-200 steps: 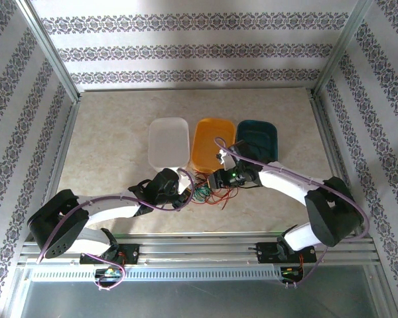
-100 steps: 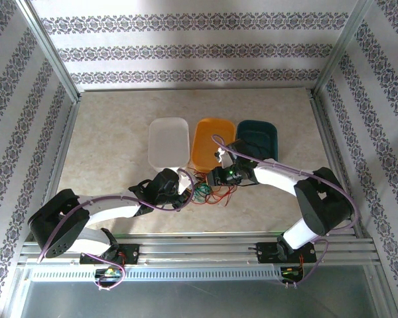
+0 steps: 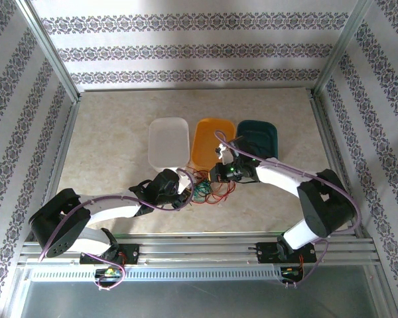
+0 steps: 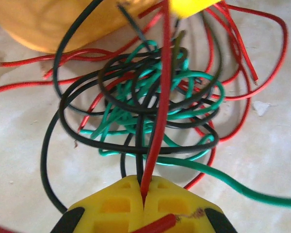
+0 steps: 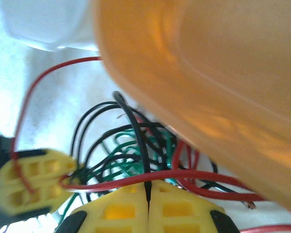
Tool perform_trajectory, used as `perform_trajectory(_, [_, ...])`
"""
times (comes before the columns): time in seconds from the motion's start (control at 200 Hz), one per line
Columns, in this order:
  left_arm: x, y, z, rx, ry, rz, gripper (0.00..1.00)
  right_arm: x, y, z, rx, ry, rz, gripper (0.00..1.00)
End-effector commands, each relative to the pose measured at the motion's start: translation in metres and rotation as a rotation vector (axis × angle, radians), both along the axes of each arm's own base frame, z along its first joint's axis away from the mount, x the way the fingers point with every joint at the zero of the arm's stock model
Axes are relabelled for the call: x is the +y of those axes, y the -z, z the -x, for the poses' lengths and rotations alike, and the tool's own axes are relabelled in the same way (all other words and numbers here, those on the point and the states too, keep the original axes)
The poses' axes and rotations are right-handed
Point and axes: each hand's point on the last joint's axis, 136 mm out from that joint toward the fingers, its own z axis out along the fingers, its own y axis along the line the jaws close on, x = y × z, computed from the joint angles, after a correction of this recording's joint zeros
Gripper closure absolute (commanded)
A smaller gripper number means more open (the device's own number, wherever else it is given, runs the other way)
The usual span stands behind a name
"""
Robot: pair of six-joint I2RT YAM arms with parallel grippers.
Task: Untangle the cables
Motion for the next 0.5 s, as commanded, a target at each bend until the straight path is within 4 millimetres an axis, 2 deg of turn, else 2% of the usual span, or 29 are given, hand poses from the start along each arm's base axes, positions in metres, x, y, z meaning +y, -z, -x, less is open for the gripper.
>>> perform_trajectory(0.0, [0.014,0.001,-0.012,-0.045,-0.117,-0.025,1.00,-0.001,-0.035,0.013,-0.043,-0.059,-0.078,0.95])
perform_trajectory(0.17, [0.018,0.009,-0.016,-0.035,-0.147,-0.050,1.00,-0.016,-0.080,0.015,-0.133,-0.018,-0.147,0.96])
perform_trajectory(0.5, [0.016,0.027,-0.012,0.010,-0.125,-0.084,1.00,-0.053,-0.206,-0.004,-0.428,0.098,-0.307,0.96])
